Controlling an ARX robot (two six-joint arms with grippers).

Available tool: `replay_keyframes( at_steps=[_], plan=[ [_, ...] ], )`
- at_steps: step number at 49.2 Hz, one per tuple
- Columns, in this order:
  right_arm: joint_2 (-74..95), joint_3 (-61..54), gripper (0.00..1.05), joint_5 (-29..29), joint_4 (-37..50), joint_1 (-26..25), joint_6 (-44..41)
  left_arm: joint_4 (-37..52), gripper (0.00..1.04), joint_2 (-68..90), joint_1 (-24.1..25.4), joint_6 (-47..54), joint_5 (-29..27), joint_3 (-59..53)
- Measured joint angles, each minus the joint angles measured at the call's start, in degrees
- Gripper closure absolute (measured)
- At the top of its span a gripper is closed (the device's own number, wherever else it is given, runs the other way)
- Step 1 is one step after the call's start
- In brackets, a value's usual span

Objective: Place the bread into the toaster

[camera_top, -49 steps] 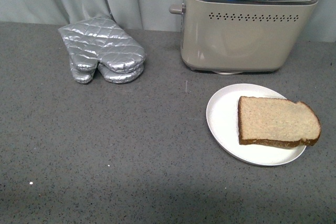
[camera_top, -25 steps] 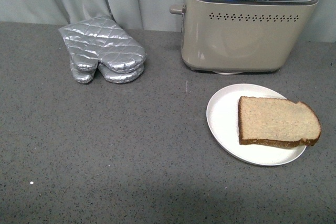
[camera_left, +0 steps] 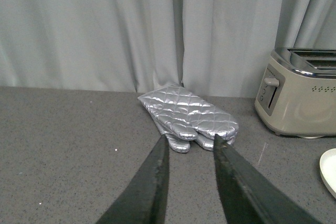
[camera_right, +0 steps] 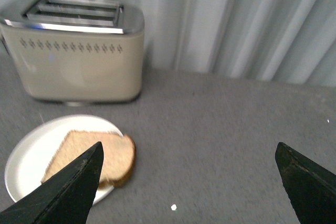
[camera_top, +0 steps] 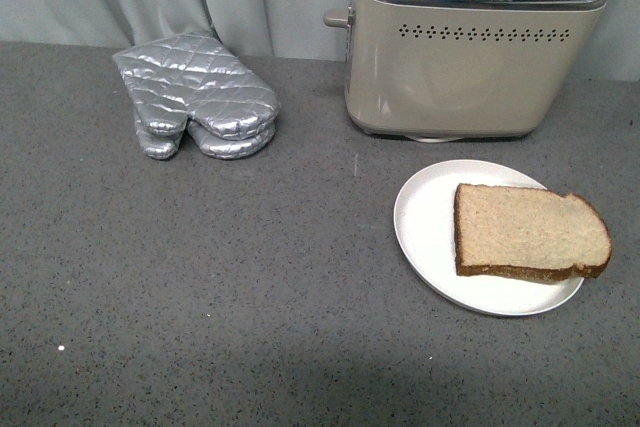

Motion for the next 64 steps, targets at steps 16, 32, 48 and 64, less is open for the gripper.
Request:
replay_keyframes(
  at_steps=[16,32,48,64],
  plan=[
    [49.9,11.6,0.1,-10.7,21.3,-7.4,4.1,0.0,0.21,0.0,0.0,0.0,0.0,0.0],
    [82.2,25.9,0.1,-18.9,20.5,-8.7,8.6,0.0,0.07,0.0,0.0,0.1,0.0,0.0],
    [100.7,38.2,0.1,-23.5,15.1,-7.8,16.2,0.0,0.07,0.0,0.0,0.1,0.0,0.0],
    [108.0,43.6,0.31,-24.1,13.5,-5.1,21.8,0.0,0.07,0.0,0.0,0.1,0.0,0.0]
  ],
)
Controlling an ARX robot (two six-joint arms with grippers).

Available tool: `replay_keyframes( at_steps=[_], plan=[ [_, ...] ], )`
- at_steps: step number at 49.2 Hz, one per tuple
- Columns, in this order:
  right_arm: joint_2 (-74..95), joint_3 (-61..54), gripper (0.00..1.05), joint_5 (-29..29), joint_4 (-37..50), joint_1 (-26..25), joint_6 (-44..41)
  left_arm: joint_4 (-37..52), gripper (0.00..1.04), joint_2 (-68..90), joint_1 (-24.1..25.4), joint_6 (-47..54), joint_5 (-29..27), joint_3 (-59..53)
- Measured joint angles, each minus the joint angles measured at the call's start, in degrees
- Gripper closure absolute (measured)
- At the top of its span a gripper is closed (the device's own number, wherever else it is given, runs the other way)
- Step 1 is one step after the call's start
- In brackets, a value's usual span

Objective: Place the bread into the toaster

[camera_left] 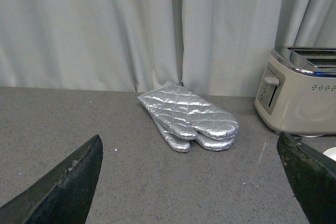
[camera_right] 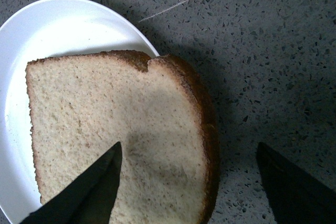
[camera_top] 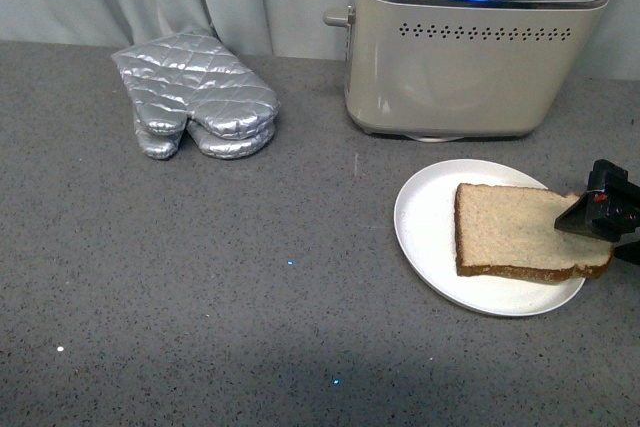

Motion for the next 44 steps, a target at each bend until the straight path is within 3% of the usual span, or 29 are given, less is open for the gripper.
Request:
replay_keyframes(
  at_steps=[23,37,44],
  plan=[
    [-2.3,2.2,1.03,-0.5,-6.2,0.2,2.2,0.0,0.07,0.0,0.0,0.0,0.0,0.0],
    [-14.6,1.9,1.04,-5.5,-11.3,-0.2,9.2,0.0,0.07,0.0,0.0,0.0,0.0,0.0],
    [-23.0,0.7,1.04,-6.5,-12.9,1.2,20.3,0.0,0.07,0.0,0.0,0.0,0.0,0.0]
  ],
)
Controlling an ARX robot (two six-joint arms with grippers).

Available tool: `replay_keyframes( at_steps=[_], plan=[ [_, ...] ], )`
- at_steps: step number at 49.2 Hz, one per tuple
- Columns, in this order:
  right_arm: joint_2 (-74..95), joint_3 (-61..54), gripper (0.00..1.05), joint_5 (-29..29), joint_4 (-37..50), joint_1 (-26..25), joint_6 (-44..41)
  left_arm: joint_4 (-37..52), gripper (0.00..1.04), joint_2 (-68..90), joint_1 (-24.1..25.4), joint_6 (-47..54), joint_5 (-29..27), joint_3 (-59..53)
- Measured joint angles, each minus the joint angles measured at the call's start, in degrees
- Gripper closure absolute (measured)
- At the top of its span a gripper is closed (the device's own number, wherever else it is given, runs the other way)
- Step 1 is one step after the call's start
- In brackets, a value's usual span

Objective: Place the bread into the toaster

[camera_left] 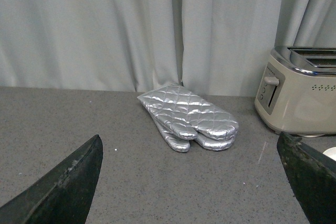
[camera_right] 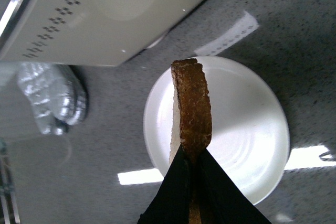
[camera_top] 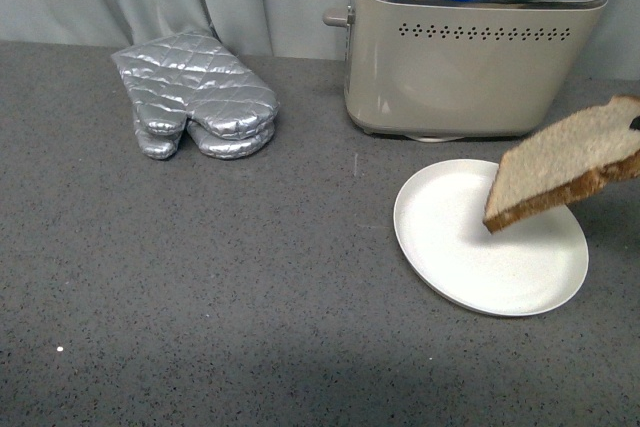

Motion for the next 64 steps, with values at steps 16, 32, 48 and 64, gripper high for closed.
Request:
replay_keyframes(
  at_steps=[16,32,48,64],
  plan=[
    [-14.8,0.5,1.04,15.6,-1.7,5.9,20.4,0.0,0.07,0.0,0.0,0.0,0.0,0.0],
    [-12.9,7.5,1.04,34.0,0.3,14.9,35.6,0.0,0.07,0.0,0.0,0.0,0.0,0.0],
    [-2.5,15.2,1.04,43.3,1.4,24.2,48.8,0.0,0.07,0.0,0.0,0.0,0.0,0.0],
    [2.1,18.2,1.04,46.0,1.3,24.0,50.9,0.0,0.07,0.0,0.0,0.0,0.0,0.0]
  ],
)
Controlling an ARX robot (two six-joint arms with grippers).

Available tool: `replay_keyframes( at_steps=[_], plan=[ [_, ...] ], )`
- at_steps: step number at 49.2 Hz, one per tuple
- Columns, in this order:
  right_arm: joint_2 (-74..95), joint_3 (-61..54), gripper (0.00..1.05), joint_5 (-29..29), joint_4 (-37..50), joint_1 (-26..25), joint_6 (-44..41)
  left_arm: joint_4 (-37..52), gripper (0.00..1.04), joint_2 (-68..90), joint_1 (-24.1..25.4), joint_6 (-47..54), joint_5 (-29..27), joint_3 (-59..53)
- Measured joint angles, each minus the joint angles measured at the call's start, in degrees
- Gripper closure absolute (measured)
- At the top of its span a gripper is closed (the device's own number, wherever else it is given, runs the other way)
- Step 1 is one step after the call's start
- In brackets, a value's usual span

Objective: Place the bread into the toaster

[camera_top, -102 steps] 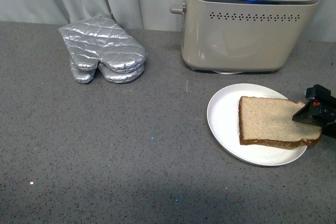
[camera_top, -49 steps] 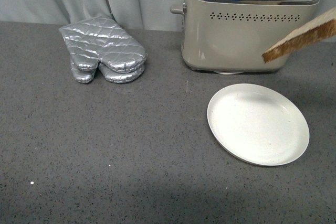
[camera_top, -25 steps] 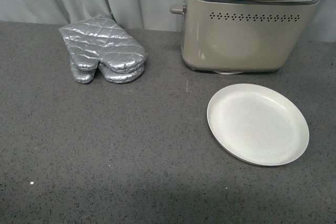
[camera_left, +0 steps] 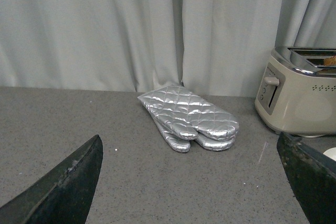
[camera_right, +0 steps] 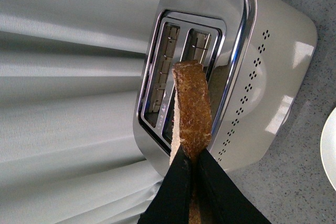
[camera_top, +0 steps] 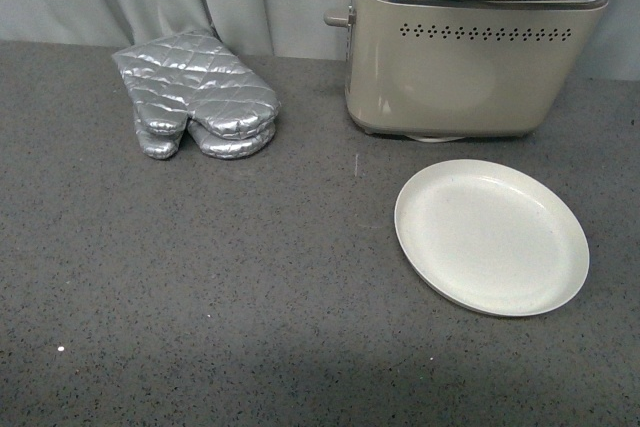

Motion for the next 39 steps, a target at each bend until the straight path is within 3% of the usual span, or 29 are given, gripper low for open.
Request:
replay_keyframes(
  at_steps=[26,39],
  plan=[
    [7.2,9.7,1.03,0.0,-7.6,-2.1,0.2,0.0,0.07,0.0,0.0,0.0,0.0,0.0],
    [9.0,12.6,0.58,0.5,-5.4,-3.1,-5.1,0.0,0.07,0.0,0.0,0.0,0.0,0.0]
  ],
)
